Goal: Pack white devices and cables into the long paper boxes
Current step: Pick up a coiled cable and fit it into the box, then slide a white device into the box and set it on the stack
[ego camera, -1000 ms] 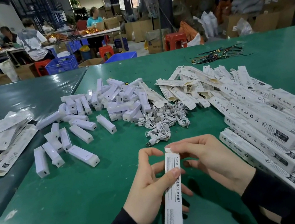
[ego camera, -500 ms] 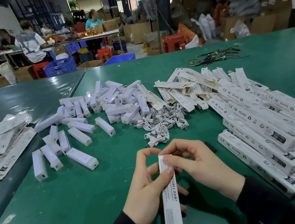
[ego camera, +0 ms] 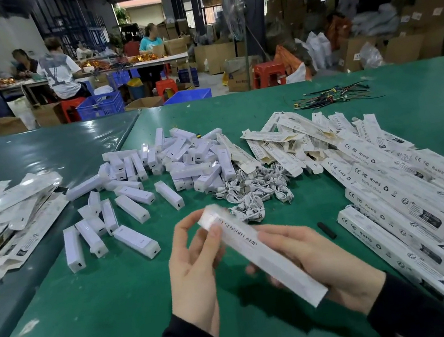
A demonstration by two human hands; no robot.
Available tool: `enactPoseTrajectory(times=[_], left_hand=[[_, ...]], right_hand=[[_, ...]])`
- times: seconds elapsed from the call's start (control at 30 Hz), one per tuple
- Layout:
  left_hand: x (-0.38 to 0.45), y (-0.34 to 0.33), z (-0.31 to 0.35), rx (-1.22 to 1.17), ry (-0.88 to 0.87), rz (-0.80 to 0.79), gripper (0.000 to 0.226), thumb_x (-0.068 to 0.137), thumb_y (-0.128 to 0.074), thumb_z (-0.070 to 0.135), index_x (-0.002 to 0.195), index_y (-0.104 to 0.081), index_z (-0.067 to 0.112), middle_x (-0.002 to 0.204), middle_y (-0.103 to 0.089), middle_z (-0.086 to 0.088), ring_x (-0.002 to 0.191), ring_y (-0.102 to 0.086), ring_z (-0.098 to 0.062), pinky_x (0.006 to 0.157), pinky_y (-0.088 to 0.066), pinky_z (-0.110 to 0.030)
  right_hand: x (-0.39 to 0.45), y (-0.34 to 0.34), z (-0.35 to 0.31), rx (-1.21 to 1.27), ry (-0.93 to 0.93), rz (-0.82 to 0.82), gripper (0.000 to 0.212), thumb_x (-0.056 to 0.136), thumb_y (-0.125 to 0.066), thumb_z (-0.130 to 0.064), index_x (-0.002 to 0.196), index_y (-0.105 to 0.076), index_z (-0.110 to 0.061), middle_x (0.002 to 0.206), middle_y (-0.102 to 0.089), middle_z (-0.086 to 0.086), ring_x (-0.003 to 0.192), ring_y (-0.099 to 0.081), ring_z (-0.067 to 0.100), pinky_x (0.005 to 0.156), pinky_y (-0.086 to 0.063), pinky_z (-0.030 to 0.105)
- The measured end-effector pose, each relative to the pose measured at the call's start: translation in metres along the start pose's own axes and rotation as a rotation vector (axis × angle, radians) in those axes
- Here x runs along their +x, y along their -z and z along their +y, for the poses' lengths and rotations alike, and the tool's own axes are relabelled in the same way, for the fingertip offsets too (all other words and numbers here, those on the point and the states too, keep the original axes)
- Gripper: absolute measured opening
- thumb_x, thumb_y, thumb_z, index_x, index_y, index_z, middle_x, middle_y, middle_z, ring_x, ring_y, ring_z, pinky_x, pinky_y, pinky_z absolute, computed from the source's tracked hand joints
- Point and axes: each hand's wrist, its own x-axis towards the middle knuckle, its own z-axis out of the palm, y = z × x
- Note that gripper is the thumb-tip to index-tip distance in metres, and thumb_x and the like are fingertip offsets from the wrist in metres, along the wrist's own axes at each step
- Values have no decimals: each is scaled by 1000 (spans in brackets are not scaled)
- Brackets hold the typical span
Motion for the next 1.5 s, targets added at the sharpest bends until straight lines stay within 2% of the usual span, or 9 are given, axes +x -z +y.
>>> enactPoseTrajectory(times=[0.2, 0.3, 0.47, 0.67, 0.73, 1.03, 1.13, 1.2, 1.5], left_hand=[[7, 4, 1, 3, 93, 123, 11, 97, -48, 20, 101, -58, 15, 103, -74, -6, 104, -67, -19, 86, -51, -40], [7, 4, 4, 10, 80, 154, 12, 98, -46, 15, 97, -58, 14, 98, -74, -8, 97, -69, -21, 79, -52, -38], [10, 8, 1, 64, 72, 214, 15, 98, -46, 8, 91, -60, 12, 91, -75, -8, 88, -70, -19, 72, -54, -36], [16, 12, 2, 165, 3, 337, 18, 95, -48, 1, 87, -61, 11, 89, -71, -4, 85, -65, -15, 72, -53, -33], [17, 13, 3, 204, -46, 370, 19, 94, -49, -2, 86, -60, 12, 91, -67, -3, 85, -62, -12, 72, -51, -31], [16, 17, 0, 208, -70, 386, 17, 94, -50, -3, 86, -59, 9, 91, -65, -4, 78, -60, -9, 69, -49, -31], [16, 18, 0, 228, -82, 367, 17, 93, -51, -3, 85, -60, 10, 88, -66, -2, 71, -61, -1, 67, -50, -30], [16, 16, -2, 238, -77, 352, 18, 92, -51, -4, 83, -61, 9, 85, -67, -1, 68, -61, 0, 65, -50, -30], [14, 13, -3, 258, -72, 315, 22, 89, -51, -7, 79, -61, 10, 71, -68, 9, 65, -60, -2, 56, -49, -25]], right_hand=[[-22, 76, -40, -840, 641, 848, 36, 88, -66, -35, 123, -62, -44, 93, -64, -24, 58, -55, 8, 52, -49, 19], [-37, 149, -44, -1216, 442, 1218, 36, 94, -55, -30, 130, -58, -29, 98, -66, 5, 86, -60, 34, 79, -52, 54], [-38, 193, -25, -1264, -118, 1160, 37, 92, -41, -22, 117, -68, -18, 77, -68, 19, 77, -63, 38, 78, -54, 59], [-21, 125, -42, -1228, 582, 1216, 27, 95, -53, -19, 117, -66, -11, 121, -61, 18, 117, -51, 35, 103, -35, 61], [-9, 90, -42, -1177, 717, 1031, 25, 95, -55, -14, 118, -65, -11, 120, -62, 15, 117, -52, 30, 107, -34, 49], [114, 52, -22, -1313, 125, 340, 37, 102, -35, -46, 137, -40, -58, 163, 5, 11, 149, 15, 32, 116, 5, 59], [140, 43, -27, -1188, 80, 353, 32, 102, -36, -42, 124, -59, -47, 156, -27, 17, 141, -29, 29, 116, -14, 56], [150, 41, -31, -987, 145, 426, 35, 101, -45, -31, 75, -69, -30, 108, -66, 10, 97, -64, 30, 96, -45, 47], [163, 52, -36, -1046, 242, 643, 19, 78, -78, -31, 79, -68, -15, 75, -67, -1, 71, -61, 18, 61, -42, 25]])
